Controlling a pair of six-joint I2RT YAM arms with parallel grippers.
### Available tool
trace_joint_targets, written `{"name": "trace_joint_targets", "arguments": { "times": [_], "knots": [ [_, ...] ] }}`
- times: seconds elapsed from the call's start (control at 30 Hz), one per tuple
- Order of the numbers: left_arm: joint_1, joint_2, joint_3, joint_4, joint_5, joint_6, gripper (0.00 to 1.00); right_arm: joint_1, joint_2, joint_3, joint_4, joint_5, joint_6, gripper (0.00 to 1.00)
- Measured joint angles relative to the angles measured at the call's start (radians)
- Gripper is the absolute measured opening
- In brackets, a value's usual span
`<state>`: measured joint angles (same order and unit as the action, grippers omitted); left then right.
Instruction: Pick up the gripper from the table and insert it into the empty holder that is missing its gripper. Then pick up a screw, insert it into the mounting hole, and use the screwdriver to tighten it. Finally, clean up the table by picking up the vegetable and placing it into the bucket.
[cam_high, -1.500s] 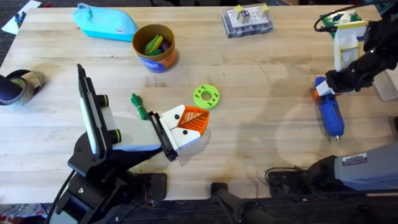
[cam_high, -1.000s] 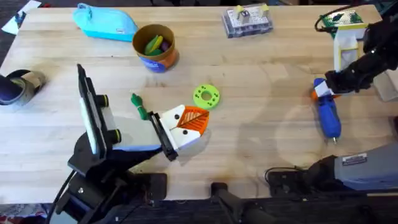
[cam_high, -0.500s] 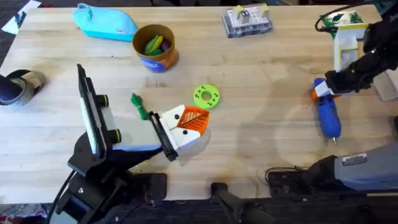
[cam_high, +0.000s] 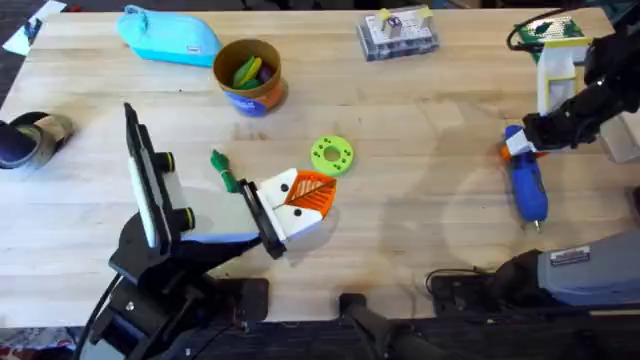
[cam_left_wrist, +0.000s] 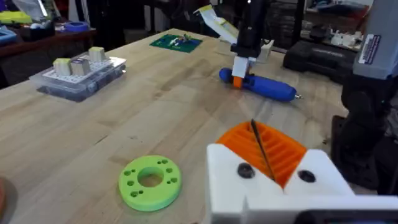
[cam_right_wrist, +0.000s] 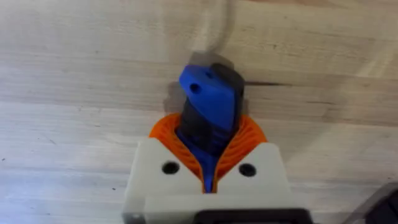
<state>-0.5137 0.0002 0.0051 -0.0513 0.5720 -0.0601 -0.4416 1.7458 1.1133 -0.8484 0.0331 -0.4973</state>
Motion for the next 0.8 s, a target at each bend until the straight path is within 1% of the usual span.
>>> {"name": "trace_joint_targets", "arguments": {
  "times": [0.03, 0.07, 0.1, 0.13, 0.2, 0.23, 0.27, 0.4, 0.5, 0.6, 0.67, 0.77, 0.8],
  "knots": [
    [0.0, 0.0, 0.0, 0.0, 0.0, 0.0, 0.015, 0.0, 0.0, 0.0, 0.0, 0.0, 0.001, 0.05],
    [0.0, 0.0, 0.0, 0.0, 0.0, 0.0, 0.015, 0.0, 0.0, 0.0, 0.0, 0.0, 0.008, 0.133],
    [0.0, 0.0, 0.0, 0.0, 0.0, 0.0, 0.015, -0.001, -0.001, 0.0, -0.004, -0.003, 0.008, 0.251],
    [0.0, 0.0, 0.0, 0.0, 0.0, 0.0, 0.015, -0.001, -0.004, 0.0, -0.009, -0.013, 0.008, 0.405],
    [0.0, 0.0, 0.0, 0.0, 0.0, 0.0, 0.015, 0.002, -0.006, 0.0, -0.014, -0.029, 0.008, 0.674],
    [0.0, 0.0, 0.0, 0.0, 0.0, 0.0, 0.015, 0.005, -0.006, 0.0, -0.017, -0.035, 0.01, 0.735],
    [0.0, 0.0, 0.0, 0.0, 0.0, 0.0, 0.015, 0.006, -0.006, 0.0, -0.018, -0.039, 0.012, 0.761],
    [0.0, 0.0, 0.0, 0.0, 0.0, 0.0, 0.015, 0.006, -0.006, 0.0, -0.018, -0.043, 0.015, 0.773],
    [0.0, 0.0, 0.0, 0.0, 0.0, 0.0, 0.015, 0.006, -0.006, 0.0, -0.016, -0.044, 0.018, 0.757],
    [0.0, 0.0, 0.0, 0.0, 0.0, 0.0, 0.015, 0.005, -0.006, 0.0, -0.006, -0.035, 0.021, 0.643],
    [0.0, 0.0, 0.0, 0.0, 0.0, 0.0, 0.015, 0.001, -0.006, 0.0, 0.002, -0.029, 0.022, 0.543],
    [0.0, 0.0, 0.0, 0.0, 0.0, 0.0, 0.015, -0.001, -0.006, 0.0, 0.007, -0.026, 0.024, 0.463],
    [0.0, 0.0, 0.0, 0.0, 0.0, 0.0, 0.015, -0.001, -0.006, 0.0, 0.01, -0.026, 0.024, 0.451]
  ]
}}
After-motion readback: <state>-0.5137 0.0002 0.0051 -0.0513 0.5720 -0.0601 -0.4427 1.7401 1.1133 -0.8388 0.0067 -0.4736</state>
